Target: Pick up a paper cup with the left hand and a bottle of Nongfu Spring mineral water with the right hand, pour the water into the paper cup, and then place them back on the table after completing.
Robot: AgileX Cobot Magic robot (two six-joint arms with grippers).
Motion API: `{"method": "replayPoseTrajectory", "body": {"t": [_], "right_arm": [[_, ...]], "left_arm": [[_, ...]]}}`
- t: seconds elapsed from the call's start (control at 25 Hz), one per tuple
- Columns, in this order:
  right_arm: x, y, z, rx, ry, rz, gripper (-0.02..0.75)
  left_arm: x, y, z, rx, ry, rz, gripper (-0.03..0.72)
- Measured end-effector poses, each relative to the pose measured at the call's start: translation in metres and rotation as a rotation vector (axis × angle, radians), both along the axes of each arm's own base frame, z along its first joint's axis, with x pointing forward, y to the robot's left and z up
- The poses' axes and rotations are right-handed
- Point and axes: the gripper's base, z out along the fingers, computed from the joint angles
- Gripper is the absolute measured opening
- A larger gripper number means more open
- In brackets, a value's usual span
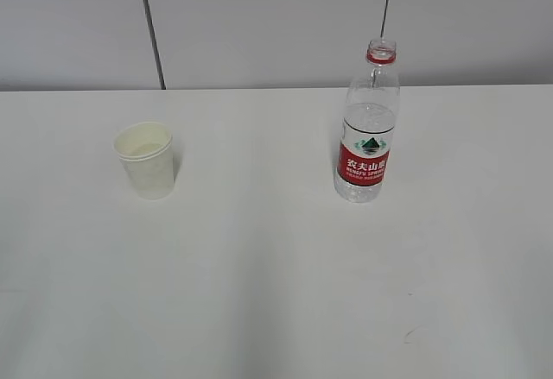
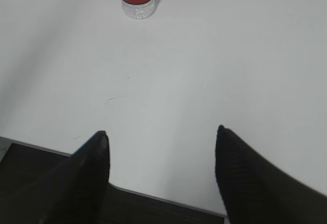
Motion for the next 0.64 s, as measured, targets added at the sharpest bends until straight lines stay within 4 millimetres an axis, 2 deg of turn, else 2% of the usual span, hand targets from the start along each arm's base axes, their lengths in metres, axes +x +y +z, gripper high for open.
{"method": "replayPoseTrajectory", "body": {"t": [0.64], "right_arm": [[0.0, 0.0, 0.0, 0.0, 0.0, 0.0, 0.481]], "left_arm": [[0.0, -0.0002, 0.0, -0.002, 0.0, -0.001, 0.499]]}}
